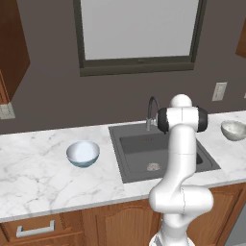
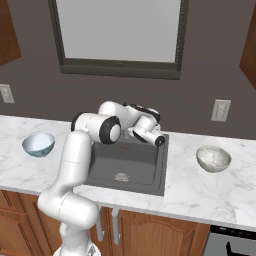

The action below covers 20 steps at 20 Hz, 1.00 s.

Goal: Rinse each bowl for a few seconds and place them down in the sink or on the counter.

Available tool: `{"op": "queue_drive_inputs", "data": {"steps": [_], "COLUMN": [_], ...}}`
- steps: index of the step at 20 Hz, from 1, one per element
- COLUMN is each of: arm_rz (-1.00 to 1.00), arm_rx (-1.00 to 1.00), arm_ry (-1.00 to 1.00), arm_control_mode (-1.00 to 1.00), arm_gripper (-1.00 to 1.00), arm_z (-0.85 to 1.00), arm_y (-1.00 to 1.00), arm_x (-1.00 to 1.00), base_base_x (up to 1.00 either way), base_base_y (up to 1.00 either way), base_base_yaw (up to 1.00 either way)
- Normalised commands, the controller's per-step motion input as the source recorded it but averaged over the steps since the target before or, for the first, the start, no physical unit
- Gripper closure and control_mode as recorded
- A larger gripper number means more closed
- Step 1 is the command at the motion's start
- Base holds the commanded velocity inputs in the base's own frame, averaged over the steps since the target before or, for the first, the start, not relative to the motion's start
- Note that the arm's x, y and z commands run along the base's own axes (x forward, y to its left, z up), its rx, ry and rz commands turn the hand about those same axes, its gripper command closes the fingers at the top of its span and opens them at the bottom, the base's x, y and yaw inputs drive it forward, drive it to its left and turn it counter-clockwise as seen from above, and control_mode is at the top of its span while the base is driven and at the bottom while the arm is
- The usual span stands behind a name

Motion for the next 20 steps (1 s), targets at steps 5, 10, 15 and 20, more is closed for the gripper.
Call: {"op": "queue_drive_inputs", "data": {"steps": [5,10,15,20], "arm_rz": [0.00,-0.01,-0.01,-0.02], "arm_rx": [0.00,0.00,0.00,0.00], "arm_ry": [0.00,0.00,0.00,0.00], "arm_control_mode": [-1.00,-1.00,-1.00,-1.00], "arm_gripper": [-1.00,-1.00,1.00,1.00], "arm_z": [-0.17,-0.25,-0.28,-0.24], "arm_y": [0.00,0.00,0.00,-0.10], "arm_x": [0.27,0.28,0.24,0.08], "base_base_x": [0.00,0.00,0.00,0.00], "base_base_y": [0.00,0.00,0.00,0.00], "base_base_yaw": [0.00,0.00,0.00,0.00]}}
